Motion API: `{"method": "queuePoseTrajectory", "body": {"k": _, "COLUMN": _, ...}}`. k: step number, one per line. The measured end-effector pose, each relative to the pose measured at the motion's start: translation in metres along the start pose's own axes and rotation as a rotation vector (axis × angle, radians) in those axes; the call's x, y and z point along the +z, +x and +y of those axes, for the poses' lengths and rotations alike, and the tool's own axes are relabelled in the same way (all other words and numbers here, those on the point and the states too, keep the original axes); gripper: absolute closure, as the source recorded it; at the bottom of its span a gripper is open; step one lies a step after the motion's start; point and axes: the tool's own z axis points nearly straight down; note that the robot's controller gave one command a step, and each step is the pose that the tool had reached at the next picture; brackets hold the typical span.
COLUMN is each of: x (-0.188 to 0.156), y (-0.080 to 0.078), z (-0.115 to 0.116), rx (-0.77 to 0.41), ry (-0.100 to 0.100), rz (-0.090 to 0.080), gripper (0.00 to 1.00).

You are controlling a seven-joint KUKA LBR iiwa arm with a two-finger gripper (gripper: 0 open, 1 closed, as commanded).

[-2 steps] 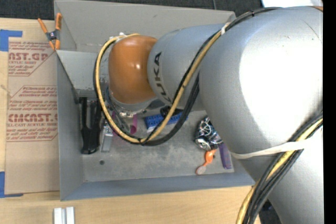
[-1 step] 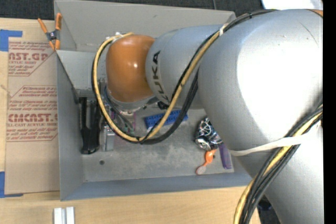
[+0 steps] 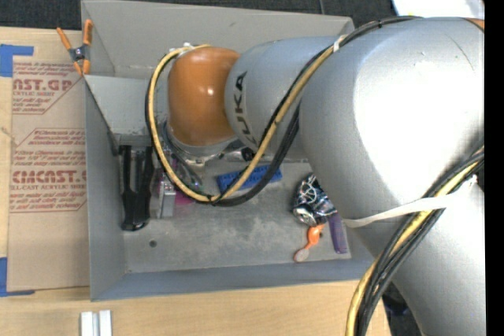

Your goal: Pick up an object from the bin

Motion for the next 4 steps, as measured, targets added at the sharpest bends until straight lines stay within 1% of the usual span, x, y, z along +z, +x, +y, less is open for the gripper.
{"method": "queuePoseTrajectory", "body": {"k": 1, "x": -0.004, "y": -0.005, "z": 0.001, "rx": -0.035, "ry": 0.004, "rz": 0.002, "gripper": 0.00}}
{"method": "queuePoseTrajectory", "body": {"k": 2, "x": 0.001, "y": -0.007, "z": -0.011, "rx": 0.194, "ry": -0.002, "rz": -0.002, "gripper": 0.00}}
{"method": "queuePoseTrajectory", "body": {"k": 3, "x": 0.004, "y": -0.008, "z": -0.014, "rx": 0.025, "ry": 0.002, "rz": -0.001, "gripper": 0.00}}
{"method": "queuePoseTrajectory", "body": {"k": 4, "x": 0.005, "y": -0.008, "z": -0.017, "rx": -0.033, "ry": 0.000, "rz": -0.002, "gripper": 0.00}}
